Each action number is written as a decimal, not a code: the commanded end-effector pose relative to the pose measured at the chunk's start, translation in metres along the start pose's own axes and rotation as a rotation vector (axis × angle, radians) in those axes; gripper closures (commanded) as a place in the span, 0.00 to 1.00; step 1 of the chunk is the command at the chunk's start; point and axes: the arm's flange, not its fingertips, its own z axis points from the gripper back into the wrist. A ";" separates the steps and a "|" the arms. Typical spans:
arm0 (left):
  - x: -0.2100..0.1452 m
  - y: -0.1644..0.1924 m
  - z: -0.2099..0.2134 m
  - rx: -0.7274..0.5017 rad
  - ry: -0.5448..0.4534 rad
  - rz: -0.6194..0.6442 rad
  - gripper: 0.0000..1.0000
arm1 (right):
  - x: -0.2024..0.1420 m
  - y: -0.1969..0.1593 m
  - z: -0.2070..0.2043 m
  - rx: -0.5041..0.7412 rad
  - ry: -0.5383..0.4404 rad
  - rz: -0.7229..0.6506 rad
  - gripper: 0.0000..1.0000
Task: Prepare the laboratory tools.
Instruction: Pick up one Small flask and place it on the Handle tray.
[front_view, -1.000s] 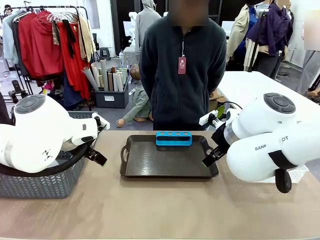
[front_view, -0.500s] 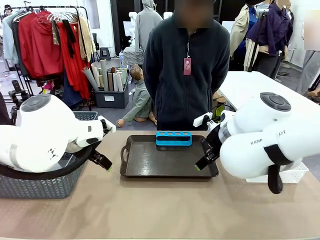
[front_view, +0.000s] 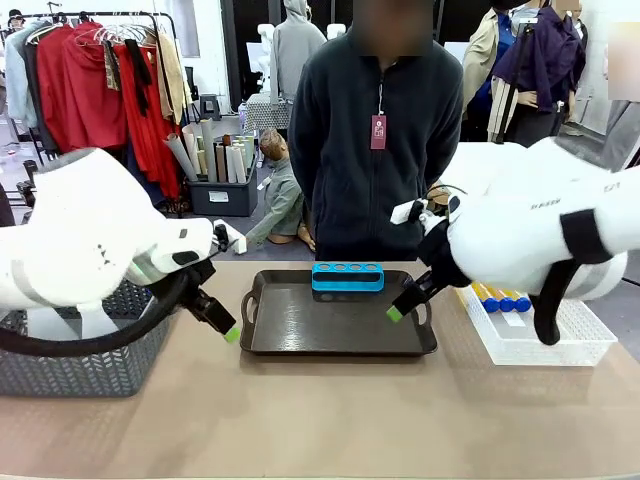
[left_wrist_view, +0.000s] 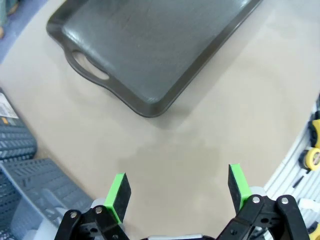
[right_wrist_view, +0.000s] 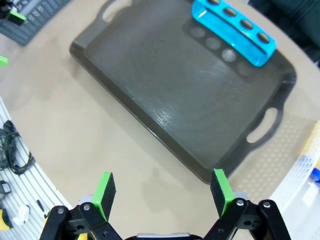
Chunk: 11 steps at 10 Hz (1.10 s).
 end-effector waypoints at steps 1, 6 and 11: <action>0.007 -0.002 0.029 0.006 -0.031 -0.061 0.00 | 0.008 -0.018 0.030 0.054 -0.011 0.030 0.00; 0.059 0.001 0.102 0.180 -0.084 -0.183 0.00 | 0.029 -0.063 0.111 0.086 -0.059 0.083 0.00; 0.072 0.012 0.123 0.191 -0.133 -0.167 0.00 | 0.031 -0.073 0.139 0.022 -0.081 0.071 0.00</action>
